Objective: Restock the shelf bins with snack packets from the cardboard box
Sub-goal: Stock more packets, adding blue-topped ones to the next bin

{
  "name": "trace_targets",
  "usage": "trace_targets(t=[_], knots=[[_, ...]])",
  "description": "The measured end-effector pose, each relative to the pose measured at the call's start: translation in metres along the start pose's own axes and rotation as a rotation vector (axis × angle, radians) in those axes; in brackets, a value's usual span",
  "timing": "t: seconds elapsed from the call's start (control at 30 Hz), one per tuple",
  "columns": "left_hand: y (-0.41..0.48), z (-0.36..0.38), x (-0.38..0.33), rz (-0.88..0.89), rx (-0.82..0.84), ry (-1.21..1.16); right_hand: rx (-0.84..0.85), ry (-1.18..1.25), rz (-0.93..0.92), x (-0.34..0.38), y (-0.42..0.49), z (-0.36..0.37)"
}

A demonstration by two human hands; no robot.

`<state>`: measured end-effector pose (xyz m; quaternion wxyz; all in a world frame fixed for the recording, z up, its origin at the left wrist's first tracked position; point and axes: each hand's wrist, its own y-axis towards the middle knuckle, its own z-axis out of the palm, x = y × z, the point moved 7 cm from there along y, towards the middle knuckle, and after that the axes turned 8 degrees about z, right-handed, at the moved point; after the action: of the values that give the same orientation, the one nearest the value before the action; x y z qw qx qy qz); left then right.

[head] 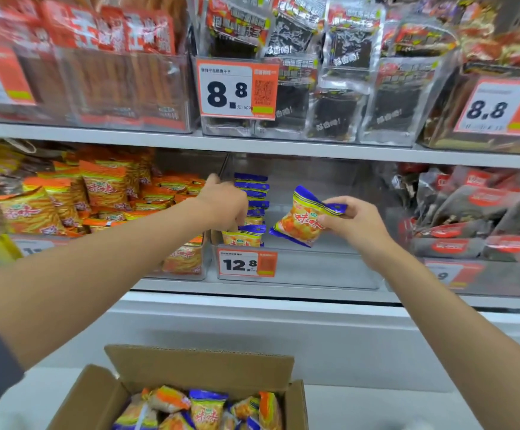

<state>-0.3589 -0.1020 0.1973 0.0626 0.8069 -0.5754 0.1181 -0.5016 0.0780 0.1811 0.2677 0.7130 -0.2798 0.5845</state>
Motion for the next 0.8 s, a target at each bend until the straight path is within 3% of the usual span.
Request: trace_targets(t=[0.17,0.27,0.37,0.43,0.63,0.73,0.8], knots=[[-0.001,0.003,0.018,-0.035,-0.123,-0.243,0.097,0.062,0.005,0.012,0.000,0.032],[-0.002,0.010,0.024,-0.040,-0.150,-0.450,0.232,-0.147,0.002,0.003,0.001,0.074],[-0.008,0.009,0.035,-0.043,-0.327,-0.672,0.311,-0.250,0.053,-0.010,0.005,0.102],[-0.017,0.008,0.036,-0.007,-0.399,-0.687,0.321,-0.271,0.060,-0.011,0.011,0.110],[-0.033,0.024,0.036,0.010,-0.318,-0.559,0.434,-0.359,0.149,-0.016,0.017,0.129],[-0.034,0.027,0.036,0.067,-0.317,-0.526,0.334,-0.129,0.276,-0.017,0.030,0.121],[-0.034,0.028,0.035,0.102,-0.323,-0.517,0.296,-0.186,0.278,-0.021,0.038,0.119]])
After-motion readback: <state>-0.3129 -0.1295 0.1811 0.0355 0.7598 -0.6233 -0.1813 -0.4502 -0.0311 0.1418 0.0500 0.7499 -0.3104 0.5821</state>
